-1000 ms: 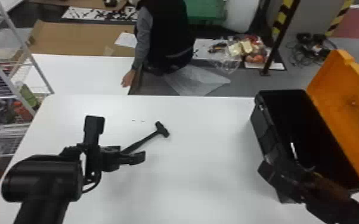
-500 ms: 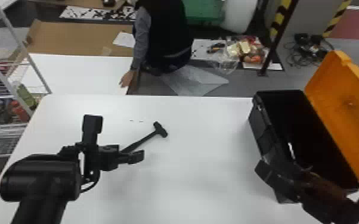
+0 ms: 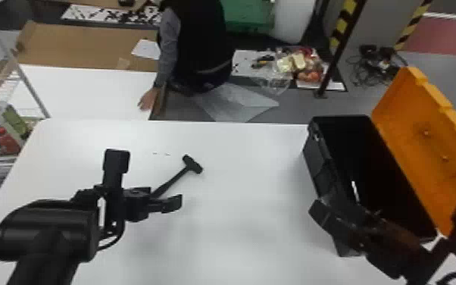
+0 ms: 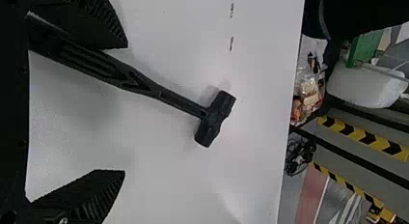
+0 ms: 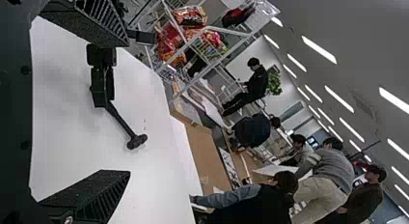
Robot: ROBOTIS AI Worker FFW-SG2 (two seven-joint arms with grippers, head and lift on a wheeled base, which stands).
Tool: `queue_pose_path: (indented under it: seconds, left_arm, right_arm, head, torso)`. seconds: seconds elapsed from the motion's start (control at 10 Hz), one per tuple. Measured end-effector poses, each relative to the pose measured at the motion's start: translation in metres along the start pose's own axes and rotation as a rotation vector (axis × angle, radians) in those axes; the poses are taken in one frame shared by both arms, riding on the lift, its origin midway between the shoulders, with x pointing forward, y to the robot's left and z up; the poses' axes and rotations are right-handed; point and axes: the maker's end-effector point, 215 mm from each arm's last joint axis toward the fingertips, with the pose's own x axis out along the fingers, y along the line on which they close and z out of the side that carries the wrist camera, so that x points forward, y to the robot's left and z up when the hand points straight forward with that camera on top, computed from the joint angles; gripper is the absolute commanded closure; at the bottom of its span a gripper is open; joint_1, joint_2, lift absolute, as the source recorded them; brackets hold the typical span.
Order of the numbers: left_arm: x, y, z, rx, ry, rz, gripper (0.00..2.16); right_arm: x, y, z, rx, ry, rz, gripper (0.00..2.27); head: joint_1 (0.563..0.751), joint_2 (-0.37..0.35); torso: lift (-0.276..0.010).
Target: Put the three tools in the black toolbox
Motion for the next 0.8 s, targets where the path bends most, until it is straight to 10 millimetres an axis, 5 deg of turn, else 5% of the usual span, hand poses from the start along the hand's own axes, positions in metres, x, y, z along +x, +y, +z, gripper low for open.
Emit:
queue_pose_path:
  seconds: [0.8]
  left_arm:
    - [-0.0077,0.0021,0.0036,-0.043,0.109,0.027,0.12]
  right_arm:
    - [-0.0023,-0.0073,0.0025,-0.004,0.005,-0.012,0.06]
  head:
    - [0.695,-0.085]
  torso:
    - [-0.055]
